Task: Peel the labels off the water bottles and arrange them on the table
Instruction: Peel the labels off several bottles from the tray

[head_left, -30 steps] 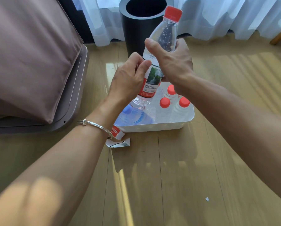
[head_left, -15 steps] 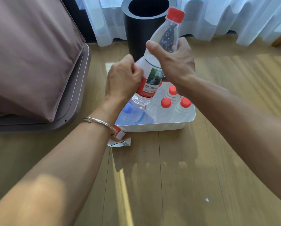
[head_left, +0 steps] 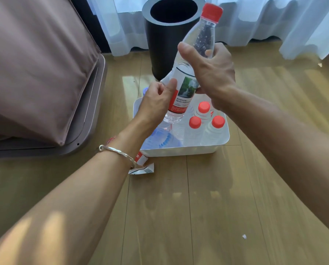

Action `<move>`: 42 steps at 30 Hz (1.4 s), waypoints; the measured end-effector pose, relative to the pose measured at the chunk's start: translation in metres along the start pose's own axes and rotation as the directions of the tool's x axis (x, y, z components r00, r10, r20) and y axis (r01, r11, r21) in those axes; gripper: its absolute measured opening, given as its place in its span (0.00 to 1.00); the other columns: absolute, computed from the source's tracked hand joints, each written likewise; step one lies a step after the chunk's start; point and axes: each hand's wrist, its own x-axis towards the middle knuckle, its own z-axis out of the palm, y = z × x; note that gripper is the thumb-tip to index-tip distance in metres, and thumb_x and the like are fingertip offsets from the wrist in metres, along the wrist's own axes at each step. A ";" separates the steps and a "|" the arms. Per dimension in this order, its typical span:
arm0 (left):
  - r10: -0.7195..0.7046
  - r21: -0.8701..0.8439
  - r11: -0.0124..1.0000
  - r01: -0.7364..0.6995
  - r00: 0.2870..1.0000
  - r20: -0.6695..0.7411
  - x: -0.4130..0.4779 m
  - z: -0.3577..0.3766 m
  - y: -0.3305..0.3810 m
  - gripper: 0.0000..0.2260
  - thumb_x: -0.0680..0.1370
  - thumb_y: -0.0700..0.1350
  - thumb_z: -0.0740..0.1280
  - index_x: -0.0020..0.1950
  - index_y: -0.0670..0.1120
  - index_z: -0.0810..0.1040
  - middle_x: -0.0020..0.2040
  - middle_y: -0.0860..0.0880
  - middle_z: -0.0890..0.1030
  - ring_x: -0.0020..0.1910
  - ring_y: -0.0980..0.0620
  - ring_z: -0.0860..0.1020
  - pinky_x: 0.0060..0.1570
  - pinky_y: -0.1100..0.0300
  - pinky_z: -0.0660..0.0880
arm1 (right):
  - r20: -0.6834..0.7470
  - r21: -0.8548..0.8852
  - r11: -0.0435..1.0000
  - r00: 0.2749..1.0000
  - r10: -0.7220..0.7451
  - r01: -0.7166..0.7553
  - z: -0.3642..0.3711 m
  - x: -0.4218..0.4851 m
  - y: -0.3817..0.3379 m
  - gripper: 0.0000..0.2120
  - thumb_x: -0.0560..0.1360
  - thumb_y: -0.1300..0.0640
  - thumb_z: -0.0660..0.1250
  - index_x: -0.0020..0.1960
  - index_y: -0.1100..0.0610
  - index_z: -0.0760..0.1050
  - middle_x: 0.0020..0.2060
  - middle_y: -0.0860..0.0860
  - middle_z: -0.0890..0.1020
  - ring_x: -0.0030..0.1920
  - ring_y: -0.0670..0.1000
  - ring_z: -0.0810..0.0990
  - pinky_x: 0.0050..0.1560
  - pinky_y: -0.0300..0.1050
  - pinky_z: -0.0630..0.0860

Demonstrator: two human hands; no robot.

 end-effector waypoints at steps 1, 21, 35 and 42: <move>-0.006 -0.040 0.999 0.005 1.000 -0.020 0.001 0.003 0.001 0.15 0.81 0.58 0.61 0.46 0.46 0.69 0.45 0.46 0.78 0.44 0.50 0.77 0.49 0.52 0.76 | -0.005 0.005 1.000 1.000 -0.002 0.002 0.000 0.000 0.000 0.20 0.65 0.33 0.72 0.46 0.44 0.70 0.45 0.45 0.80 0.47 0.47 0.83 0.49 0.55 0.82; -0.175 -0.245 0.963 0.110 0.949 -0.263 0.001 0.009 0.014 0.10 0.83 0.49 0.60 0.46 0.46 0.71 0.44 0.47 0.80 0.44 0.48 0.81 0.41 0.52 0.80 | 0.003 -0.038 0.994 0.994 -0.107 0.107 0.005 -0.009 -0.008 0.17 0.68 0.38 0.75 0.45 0.46 0.70 0.39 0.42 0.78 0.41 0.42 0.80 0.48 0.48 0.82; 0.156 0.260 0.964 -0.061 0.919 -0.362 -0.011 0.003 0.004 0.08 0.83 0.46 0.60 0.48 0.44 0.65 0.36 0.54 0.70 0.37 0.50 0.75 0.38 0.51 0.80 | 0.035 -0.022 0.998 0.998 -0.057 0.058 -0.003 -0.006 -0.013 0.18 0.64 0.34 0.74 0.42 0.47 0.77 0.40 0.47 0.84 0.43 0.48 0.85 0.45 0.55 0.84; 0.142 0.257 0.965 -0.053 0.929 -0.343 -0.008 -0.004 0.003 0.12 0.82 0.47 0.61 0.41 0.50 0.63 0.35 0.52 0.71 0.41 0.37 0.79 0.36 0.40 0.79 | 0.079 -0.027 0.999 0.996 -0.040 0.042 -0.006 -0.010 -0.015 0.17 0.66 0.37 0.74 0.41 0.49 0.77 0.41 0.49 0.84 0.42 0.49 0.85 0.42 0.54 0.84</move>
